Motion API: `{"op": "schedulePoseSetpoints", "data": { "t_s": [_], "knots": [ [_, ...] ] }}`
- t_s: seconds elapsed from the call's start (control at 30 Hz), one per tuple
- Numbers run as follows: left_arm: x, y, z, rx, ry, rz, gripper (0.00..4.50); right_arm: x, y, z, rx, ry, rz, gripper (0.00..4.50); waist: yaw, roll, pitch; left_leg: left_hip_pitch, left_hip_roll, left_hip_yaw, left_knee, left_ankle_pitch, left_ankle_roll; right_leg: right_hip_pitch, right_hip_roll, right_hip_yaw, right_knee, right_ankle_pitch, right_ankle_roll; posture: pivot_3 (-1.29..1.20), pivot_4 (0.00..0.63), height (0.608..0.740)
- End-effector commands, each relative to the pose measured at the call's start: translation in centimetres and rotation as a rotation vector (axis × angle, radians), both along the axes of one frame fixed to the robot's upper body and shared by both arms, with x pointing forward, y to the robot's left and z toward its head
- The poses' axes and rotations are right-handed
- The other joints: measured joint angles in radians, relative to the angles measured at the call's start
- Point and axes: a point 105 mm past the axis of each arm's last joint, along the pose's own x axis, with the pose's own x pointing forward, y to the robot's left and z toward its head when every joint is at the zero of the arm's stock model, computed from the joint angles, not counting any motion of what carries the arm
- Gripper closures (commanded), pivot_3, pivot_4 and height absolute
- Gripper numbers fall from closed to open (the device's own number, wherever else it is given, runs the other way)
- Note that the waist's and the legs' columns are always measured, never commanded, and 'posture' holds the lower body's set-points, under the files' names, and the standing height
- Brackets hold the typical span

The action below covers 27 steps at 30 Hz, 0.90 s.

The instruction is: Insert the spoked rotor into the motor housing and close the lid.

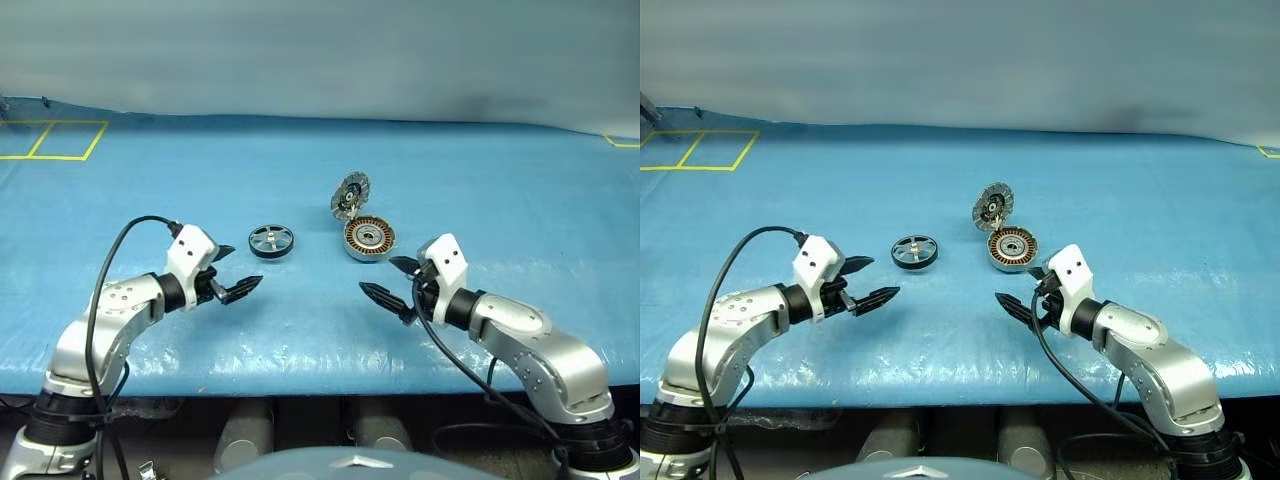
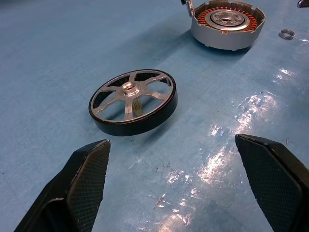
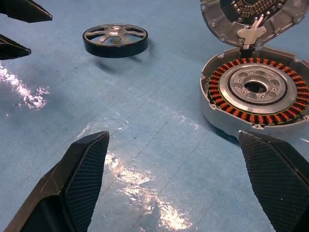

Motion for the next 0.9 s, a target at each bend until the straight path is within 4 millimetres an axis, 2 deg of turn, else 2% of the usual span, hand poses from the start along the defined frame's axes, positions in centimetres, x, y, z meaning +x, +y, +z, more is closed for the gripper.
{"op": "schedulePoseSetpoints", "data": {
  "t_s": [0.03,0.27,0.9],
  "knots": [
    [0.05,0.22,0.86,-0.013,-0.031,0.019,0.00,-0.12,-0.04,0.92,-0.012,-0.049,0.003,0.01,0.000,0.000,0.000,0.000,0.000,0.000,0.000,0.000,0.000,0.000,0.000,0.000,0.000,0.000,0.000,0.00,0.150,0.740],
    [0.08,0.20,0.30,-0.033,-0.012,0.047,0.00,0.19,-0.75,0.47,-0.054,-0.069,-0.043,0.01,0.000,0.000,0.000,0.000,0.000,0.000,0.000,0.000,0.000,0.000,0.000,0.000,0.000,0.000,0.000,0.00,0.150,0.740],
    [0.03,0.14,-0.09,-0.018,0.003,0.037,0.00,0.66,-0.77,0.68,-0.076,-0.070,-0.049,0.01,0.000,0.000,0.000,0.000,0.000,0.000,0.000,0.000,0.000,0.000,0.000,0.000,0.001,0.000,0.000,0.00,0.150,0.740]
  ]
}}
